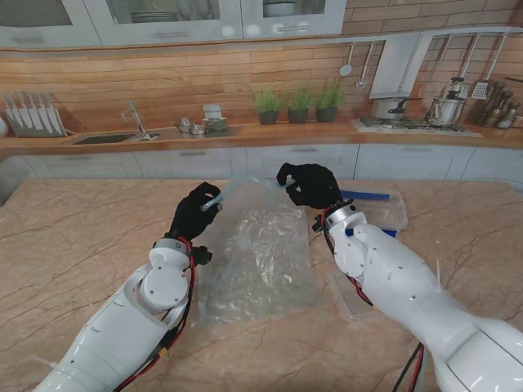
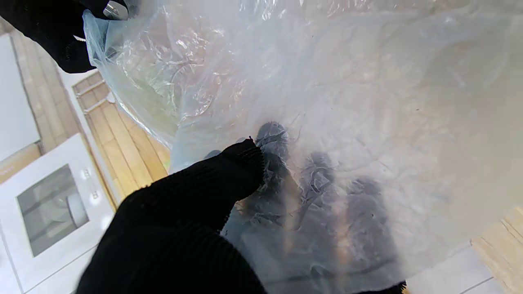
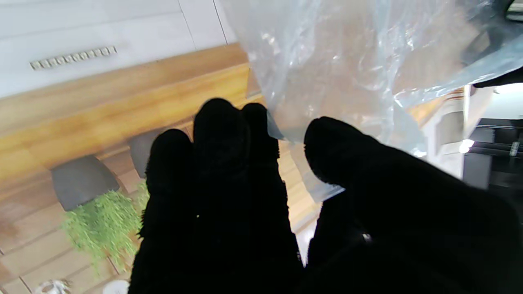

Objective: Fold the bubble film and place it into the plastic crate

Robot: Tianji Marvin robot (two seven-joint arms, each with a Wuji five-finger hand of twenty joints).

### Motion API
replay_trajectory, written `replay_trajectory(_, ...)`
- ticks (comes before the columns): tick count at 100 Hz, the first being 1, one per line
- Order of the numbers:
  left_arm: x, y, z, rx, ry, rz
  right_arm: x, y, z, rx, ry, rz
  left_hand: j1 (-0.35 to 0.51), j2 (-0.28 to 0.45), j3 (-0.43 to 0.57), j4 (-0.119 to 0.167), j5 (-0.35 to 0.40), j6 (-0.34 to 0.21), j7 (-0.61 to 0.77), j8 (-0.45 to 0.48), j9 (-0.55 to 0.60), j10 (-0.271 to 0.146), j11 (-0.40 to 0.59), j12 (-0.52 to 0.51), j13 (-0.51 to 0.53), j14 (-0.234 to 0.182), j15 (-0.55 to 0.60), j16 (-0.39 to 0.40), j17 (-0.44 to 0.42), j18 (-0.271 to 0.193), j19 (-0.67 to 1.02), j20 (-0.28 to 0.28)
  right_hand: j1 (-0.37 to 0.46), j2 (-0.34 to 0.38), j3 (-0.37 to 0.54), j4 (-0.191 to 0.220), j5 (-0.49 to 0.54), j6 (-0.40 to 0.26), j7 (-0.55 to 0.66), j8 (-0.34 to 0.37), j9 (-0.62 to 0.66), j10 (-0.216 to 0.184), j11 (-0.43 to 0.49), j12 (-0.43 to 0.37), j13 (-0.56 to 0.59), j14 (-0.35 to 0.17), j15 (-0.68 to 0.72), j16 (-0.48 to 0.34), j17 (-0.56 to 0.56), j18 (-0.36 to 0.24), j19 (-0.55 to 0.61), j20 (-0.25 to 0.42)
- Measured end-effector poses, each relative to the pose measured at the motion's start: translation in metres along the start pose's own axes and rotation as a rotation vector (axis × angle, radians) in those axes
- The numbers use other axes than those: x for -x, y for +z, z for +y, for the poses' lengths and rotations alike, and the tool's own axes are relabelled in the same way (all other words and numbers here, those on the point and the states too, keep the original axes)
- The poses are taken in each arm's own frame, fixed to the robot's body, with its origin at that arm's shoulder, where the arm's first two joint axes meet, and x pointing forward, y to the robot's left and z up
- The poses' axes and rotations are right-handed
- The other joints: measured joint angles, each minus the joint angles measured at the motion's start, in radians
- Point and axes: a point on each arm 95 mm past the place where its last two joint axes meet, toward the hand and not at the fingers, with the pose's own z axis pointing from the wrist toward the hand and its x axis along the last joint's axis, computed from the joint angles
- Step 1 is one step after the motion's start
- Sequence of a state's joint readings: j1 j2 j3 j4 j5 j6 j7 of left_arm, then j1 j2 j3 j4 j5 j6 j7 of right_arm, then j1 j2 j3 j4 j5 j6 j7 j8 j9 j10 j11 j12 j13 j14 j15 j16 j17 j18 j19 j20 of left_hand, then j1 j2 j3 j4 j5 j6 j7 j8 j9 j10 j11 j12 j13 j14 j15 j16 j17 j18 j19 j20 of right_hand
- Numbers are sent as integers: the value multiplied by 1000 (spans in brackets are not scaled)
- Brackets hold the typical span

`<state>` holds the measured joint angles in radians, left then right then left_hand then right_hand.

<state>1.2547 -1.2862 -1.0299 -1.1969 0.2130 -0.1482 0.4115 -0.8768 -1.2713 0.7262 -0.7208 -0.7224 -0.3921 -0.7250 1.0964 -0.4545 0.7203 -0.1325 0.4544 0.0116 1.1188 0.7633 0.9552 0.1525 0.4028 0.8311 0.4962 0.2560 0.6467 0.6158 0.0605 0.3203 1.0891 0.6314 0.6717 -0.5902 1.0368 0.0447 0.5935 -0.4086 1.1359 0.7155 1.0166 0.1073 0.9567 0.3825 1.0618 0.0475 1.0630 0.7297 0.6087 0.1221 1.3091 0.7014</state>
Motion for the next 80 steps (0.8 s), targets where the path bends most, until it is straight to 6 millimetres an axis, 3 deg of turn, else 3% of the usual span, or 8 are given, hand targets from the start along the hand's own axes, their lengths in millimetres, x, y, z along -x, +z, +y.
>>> replay_trajectory(10,3,-9,2,21,-7,37,2,-12,1,18,-22,52,-25,-3,23,0,26,-26,0,0,11,-16,-23,0,0,-20,-27,-4,-9,0,-54,-10,0,0,0,-7,-1,-6,11,-8,0,-7,1,0,0,-4,-1,0,1,-1,-3,0)
replay_trajectory(12,3,-11,3,31,-5,46,3,-15,1,19,-30,63,-26,-3,29,0,33,-28,0,0,11,-24,-24,0,0,-24,-30,-7,-11,0,-62,-11,0,0,0,-25,-8,-7,13,-11,0,-8,1,0,0,-5,-1,0,2,-1,-4,0)
replay_trajectory(17,5,-16,5,61,14,71,4,-24,0,19,-52,88,-37,-5,47,-20,39,-41,-4,0,21,-27,-38,-7,0,-27,-41,-8,-12,0,-71,-12,0,0,0,-25,-12,-12,19,-14,0,-9,1,0,0,-7,-2,0,2,-2,-6,0)
replay_trajectory(31,12,-31,7,123,129,152,4,-51,2,4,-83,151,-51,-34,97,-21,64,-72,-12,0,23,-57,-53,-17,0,-35,-43,-4,-13,0,-92,-12,0,0,0,-25,-23,-20,25,-24,0,-15,2,-2,0,-11,-11,-1,2,-4,-11,-1)
replay_trajectory(41,16,-41,6,150,221,211,6,-70,0,-17,-112,199,-63,-46,119,-43,89,-90,-14,-11,44,-73,-61,-32,0,-43,-43,0,-14,0,-92,-12,0,0,0,-29,-23,-25,25,-26,0,-22,2,-3,0,-14,-12,-1,2,-13,-15,-3)
replay_trajectory(62,22,-55,-2,221,380,286,3,-100,-2,-115,-203,368,-99,-79,168,-43,94,-93,-15,-14,51,-74,-61,-40,1,-47,-55,0,-14,0,-93,-11,-1,0,0,-36,-26,-25,25,-49,0,-35,2,-12,0,-26,-23,-3,6,-29,-21,-12)
replay_trajectory(80,26,-65,-8,266,449,328,3,-113,4,-136,-238,425,-127,-120,184,-43,94,-93,-17,-24,40,-74,-66,-41,1,-54,-83,0,-14,0,-93,-10,-1,0,0,-51,-39,-25,35,-77,0,-35,2,-12,0,-26,-36,-12,12,-29,-27,-12)
